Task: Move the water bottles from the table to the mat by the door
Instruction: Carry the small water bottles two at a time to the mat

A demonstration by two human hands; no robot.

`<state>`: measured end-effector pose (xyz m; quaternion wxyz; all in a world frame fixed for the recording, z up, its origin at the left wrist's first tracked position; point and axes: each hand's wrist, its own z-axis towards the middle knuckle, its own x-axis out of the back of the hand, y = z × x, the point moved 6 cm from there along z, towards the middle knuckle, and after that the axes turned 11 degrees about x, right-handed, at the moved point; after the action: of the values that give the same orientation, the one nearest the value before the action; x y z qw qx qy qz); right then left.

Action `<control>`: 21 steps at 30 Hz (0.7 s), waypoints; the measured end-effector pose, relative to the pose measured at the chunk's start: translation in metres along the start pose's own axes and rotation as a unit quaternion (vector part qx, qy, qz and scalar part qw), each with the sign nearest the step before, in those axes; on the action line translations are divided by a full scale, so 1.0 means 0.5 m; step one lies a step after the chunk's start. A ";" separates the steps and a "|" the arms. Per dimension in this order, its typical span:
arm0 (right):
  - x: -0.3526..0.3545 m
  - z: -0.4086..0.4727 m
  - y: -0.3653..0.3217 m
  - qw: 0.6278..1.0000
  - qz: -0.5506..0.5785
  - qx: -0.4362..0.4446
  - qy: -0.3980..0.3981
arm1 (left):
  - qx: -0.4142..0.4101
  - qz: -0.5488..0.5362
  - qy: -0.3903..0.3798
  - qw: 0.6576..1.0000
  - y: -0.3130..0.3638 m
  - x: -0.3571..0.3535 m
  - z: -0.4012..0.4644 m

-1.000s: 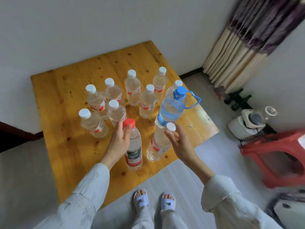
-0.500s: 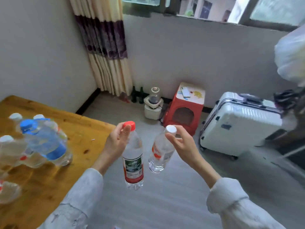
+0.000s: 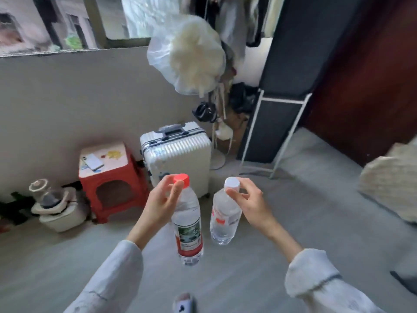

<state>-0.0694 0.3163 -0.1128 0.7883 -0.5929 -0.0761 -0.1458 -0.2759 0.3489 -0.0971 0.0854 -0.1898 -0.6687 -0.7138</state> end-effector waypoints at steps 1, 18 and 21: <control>0.049 0.007 0.021 1.000 -0.008 -0.008 0.028 | -0.001 0.007 -0.021 1.000 0.013 -0.050 0.036; 0.773 0.117 0.264 0.916 -0.141 -0.108 0.360 | -0.166 -0.004 -0.310 0.936 0.343 -0.828 0.495; 0.886 0.118 0.298 0.897 -0.153 -0.121 0.396 | -0.179 0.007 -0.344 0.922 0.394 -0.962 0.537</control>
<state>0.4007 0.3486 -0.1024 0.6437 -0.5577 0.1714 -0.4952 0.2796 0.5328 -0.0916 -0.1800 -0.4404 -0.5166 -0.7119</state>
